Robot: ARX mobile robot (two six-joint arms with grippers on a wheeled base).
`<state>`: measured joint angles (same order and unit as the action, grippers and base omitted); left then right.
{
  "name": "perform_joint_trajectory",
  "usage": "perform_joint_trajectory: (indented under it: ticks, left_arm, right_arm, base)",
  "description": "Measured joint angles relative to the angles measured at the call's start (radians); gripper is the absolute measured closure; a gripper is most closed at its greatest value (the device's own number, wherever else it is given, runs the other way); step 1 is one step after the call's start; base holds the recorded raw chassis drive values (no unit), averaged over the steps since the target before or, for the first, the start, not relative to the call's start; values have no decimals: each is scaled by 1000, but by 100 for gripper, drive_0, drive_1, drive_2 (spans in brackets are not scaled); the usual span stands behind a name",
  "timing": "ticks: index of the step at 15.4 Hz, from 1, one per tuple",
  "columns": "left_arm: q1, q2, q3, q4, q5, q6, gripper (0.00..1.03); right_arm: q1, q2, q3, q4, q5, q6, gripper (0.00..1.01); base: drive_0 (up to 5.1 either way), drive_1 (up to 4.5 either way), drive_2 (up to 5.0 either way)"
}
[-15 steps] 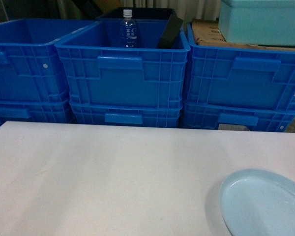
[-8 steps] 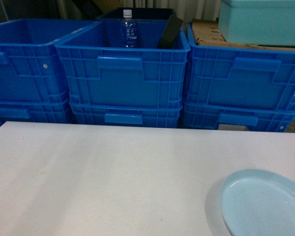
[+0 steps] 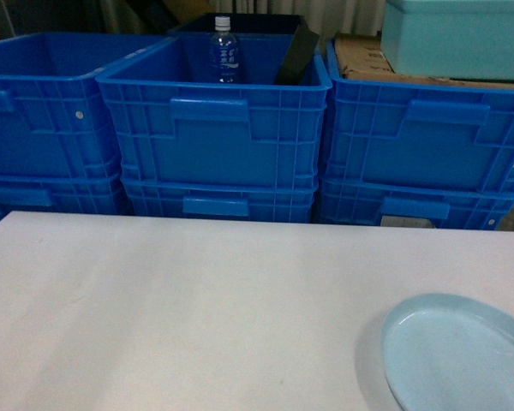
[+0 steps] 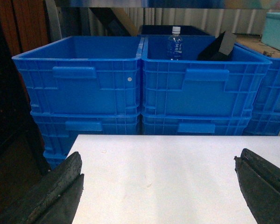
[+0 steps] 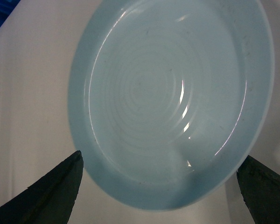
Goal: Place blue tray on left shelf second layer neatly
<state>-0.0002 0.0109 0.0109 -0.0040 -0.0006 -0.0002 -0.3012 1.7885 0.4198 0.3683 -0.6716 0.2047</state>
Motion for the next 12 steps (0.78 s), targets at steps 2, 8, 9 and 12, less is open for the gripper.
perform_joint_trajectory:
  ticks: [2,8,9,12]
  left_arm:
    - [0,0,0,0,0,0,5]
    - [0,0,0,0,0,0,5]
    - [0,0,0,0,0,0,5]
    - [0,0,0,0,0,0,5]
  right_arm:
    - [0,14,-11,20,10,12,3]
    - [-32,116,-40,136,40,20,52]
    - [-43,122,-45,138,39,20,61]
    - [-74,141,-66,154,32,19,97]
  base:
    - [0,0,0]
    - [0,0,0]
    - [0,0,0]
    - [0,0,0]
